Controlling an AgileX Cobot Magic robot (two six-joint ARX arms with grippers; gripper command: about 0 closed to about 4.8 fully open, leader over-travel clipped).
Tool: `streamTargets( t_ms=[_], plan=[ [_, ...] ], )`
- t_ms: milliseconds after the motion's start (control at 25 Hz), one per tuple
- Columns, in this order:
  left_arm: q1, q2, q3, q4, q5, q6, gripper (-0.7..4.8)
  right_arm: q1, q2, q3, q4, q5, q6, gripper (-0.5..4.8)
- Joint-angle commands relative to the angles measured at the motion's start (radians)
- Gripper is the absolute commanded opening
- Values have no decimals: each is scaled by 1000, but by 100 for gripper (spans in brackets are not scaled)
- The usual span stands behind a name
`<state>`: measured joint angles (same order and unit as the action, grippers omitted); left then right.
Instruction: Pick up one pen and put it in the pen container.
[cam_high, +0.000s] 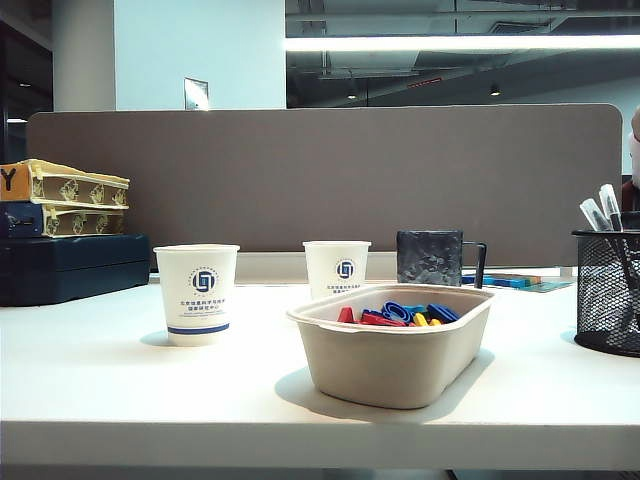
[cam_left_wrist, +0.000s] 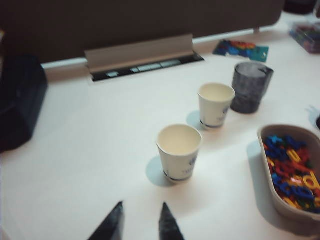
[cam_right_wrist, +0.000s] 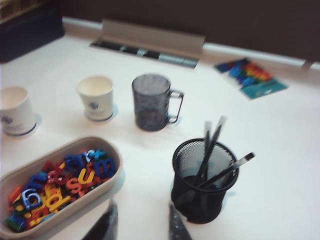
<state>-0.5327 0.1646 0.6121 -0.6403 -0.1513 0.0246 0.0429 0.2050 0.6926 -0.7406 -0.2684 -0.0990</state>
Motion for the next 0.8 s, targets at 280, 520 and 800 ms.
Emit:
streamTargets(
  t_ms=[280,520,800],
  plan=[
    [2,-142,-74,13,-13,-7,88,2,-143,-38,3,8,2,126],
    [1,-153,-100,28,-13,-6,88,2,-154,-83,-3,8,2,126],
    [2,-153,-167,128,-6,26,84,2,-156,-159,116,8,42,127]
  ],
)
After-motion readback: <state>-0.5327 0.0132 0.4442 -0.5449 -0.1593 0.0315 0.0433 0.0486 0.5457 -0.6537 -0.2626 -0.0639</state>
